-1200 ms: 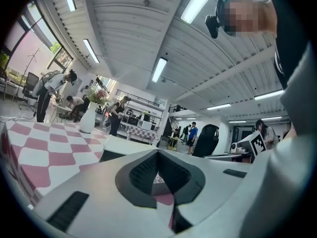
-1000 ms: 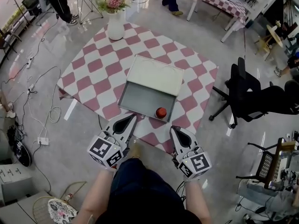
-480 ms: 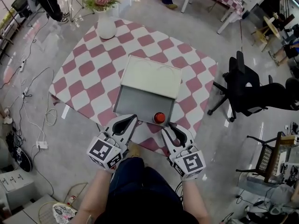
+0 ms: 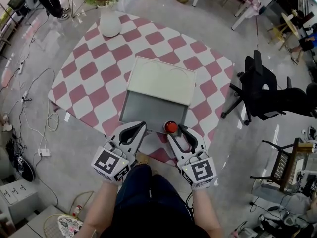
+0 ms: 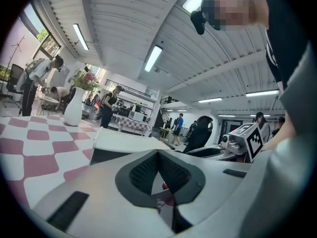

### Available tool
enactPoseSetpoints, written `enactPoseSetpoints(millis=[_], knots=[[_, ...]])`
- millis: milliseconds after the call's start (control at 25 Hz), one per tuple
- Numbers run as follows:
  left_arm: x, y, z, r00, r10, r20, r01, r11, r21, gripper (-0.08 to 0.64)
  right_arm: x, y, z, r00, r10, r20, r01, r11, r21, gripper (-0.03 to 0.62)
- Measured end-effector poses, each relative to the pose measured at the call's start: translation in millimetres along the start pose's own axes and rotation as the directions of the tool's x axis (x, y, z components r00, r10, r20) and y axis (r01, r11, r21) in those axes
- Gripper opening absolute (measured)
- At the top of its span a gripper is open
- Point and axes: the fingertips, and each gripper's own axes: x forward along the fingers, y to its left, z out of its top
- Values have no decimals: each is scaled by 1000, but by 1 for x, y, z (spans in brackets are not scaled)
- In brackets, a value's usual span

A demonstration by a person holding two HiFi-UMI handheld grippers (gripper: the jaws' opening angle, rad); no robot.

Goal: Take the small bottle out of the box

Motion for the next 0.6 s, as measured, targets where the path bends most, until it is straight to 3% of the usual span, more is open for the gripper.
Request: enactPoseSetpoints(millis=[600], knots=[[3,16,-4,1000,5,-11,-5,1000,-12,14,22,-5,-7,997,-37,-65,36,999,-20,167]])
